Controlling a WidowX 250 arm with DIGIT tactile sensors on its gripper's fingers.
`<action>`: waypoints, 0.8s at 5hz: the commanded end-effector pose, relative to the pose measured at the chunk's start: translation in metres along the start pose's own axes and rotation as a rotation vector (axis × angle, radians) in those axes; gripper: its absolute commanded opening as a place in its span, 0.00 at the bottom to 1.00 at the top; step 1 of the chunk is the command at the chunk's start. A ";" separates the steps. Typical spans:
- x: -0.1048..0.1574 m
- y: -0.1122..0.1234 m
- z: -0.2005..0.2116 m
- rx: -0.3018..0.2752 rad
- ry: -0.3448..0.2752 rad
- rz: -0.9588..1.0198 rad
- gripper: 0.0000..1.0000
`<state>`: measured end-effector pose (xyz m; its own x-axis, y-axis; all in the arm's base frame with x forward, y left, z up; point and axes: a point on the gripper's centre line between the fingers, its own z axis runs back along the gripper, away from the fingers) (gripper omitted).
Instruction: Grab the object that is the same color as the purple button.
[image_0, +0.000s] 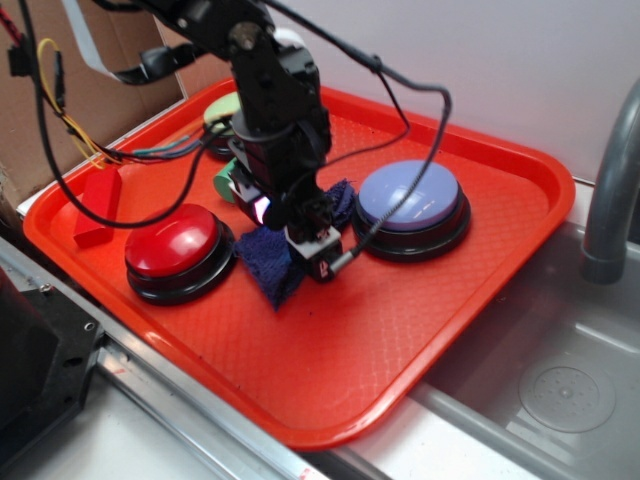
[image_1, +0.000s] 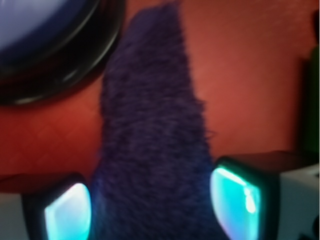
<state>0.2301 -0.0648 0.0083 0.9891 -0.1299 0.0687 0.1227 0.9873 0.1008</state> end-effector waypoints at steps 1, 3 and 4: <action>0.012 0.001 -0.004 -0.024 -0.018 0.023 1.00; 0.012 0.005 -0.002 -0.040 -0.022 0.019 0.00; 0.012 0.009 0.005 -0.027 -0.017 0.052 0.00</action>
<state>0.2376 -0.0599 0.0054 0.9948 -0.0878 0.0518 0.0839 0.9937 0.0738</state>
